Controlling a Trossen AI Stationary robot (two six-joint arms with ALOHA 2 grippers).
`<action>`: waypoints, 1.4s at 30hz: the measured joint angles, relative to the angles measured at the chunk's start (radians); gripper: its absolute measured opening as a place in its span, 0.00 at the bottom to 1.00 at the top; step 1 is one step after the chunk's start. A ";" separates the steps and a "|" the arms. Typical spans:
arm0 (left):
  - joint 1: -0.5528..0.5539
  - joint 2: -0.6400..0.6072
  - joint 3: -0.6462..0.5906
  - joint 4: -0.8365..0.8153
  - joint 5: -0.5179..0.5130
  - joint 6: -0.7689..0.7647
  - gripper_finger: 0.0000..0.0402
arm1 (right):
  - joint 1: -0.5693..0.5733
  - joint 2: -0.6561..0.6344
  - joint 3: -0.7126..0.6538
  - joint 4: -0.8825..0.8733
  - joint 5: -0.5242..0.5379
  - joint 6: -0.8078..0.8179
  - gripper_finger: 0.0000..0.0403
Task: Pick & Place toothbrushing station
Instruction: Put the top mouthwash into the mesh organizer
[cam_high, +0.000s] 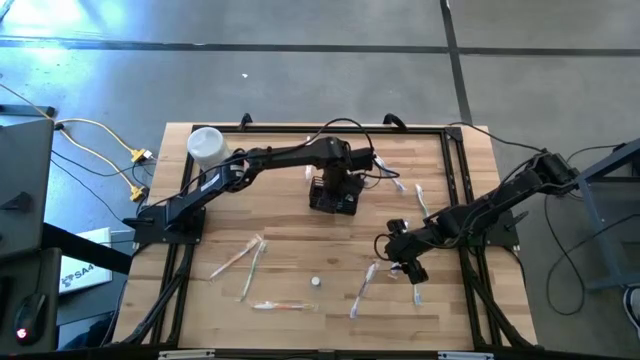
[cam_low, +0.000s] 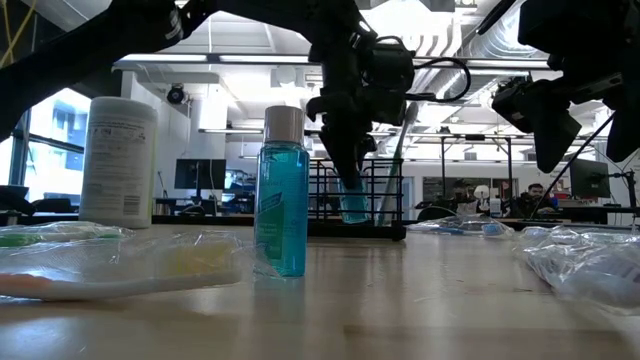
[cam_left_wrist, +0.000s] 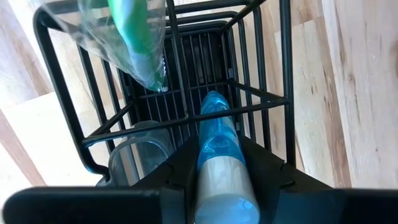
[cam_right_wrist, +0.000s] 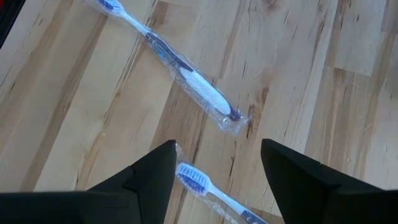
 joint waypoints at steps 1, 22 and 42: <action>0.000 0.000 0.000 0.000 0.001 0.000 0.21 | 0.000 0.000 0.000 0.000 0.000 0.000 0.57; 0.000 0.000 -0.002 0.001 0.000 -0.004 0.23 | 0.000 0.000 0.000 0.000 0.000 0.001 0.57; 0.000 0.000 -0.002 0.007 -0.003 -0.024 0.26 | 0.000 0.000 0.000 -0.001 0.000 0.001 0.57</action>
